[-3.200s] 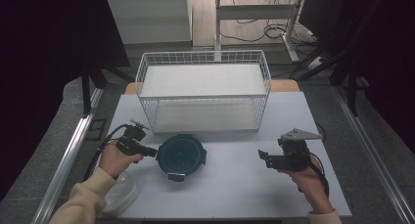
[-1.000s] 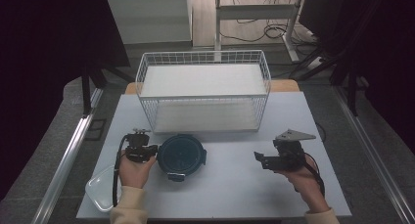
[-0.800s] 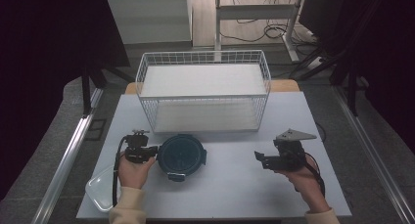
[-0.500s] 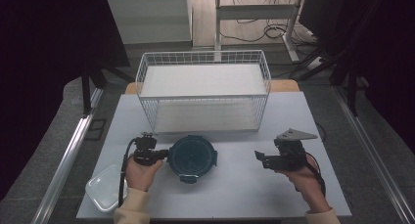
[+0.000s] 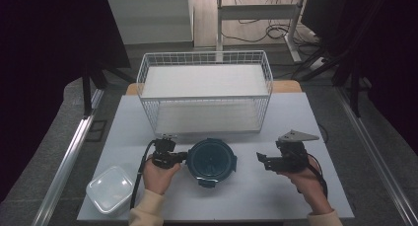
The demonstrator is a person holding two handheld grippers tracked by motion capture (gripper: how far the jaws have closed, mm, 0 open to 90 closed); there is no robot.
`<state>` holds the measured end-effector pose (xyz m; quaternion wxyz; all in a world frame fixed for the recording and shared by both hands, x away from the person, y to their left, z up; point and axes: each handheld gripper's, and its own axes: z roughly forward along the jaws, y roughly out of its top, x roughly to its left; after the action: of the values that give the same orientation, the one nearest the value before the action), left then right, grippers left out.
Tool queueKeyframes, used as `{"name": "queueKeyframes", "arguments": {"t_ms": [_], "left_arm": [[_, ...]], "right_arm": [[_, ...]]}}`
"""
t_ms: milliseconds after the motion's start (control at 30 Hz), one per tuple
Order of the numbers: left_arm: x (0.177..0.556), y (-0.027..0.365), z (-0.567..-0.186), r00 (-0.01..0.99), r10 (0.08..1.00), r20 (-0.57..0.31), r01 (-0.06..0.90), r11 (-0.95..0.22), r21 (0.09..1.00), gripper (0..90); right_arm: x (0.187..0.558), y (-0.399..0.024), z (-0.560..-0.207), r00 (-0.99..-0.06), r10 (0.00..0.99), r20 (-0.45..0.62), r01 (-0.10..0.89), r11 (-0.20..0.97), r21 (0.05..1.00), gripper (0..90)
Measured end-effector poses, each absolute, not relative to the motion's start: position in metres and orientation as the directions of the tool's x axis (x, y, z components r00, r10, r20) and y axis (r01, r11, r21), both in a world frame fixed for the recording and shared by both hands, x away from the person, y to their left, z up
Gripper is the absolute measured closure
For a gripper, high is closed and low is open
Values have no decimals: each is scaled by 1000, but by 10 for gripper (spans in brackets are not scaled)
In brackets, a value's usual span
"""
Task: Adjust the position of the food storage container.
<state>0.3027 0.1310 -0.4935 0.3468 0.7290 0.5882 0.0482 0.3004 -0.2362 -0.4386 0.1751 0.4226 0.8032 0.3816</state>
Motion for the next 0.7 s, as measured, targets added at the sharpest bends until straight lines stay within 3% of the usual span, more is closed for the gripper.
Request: {"name": "queueKeyframes", "arguments": {"t_ms": [533,700], "left_arm": [[301,117,-498,381,852,-360,814,-124,567,900],[293,121,-490,394,852,-344,763,-95,639,895]], "right_arm": [[302,-235,-442,-576,817,41,554,353,754,177],[301,-237,-441,-571,820,40,550,346,760,177]]}}
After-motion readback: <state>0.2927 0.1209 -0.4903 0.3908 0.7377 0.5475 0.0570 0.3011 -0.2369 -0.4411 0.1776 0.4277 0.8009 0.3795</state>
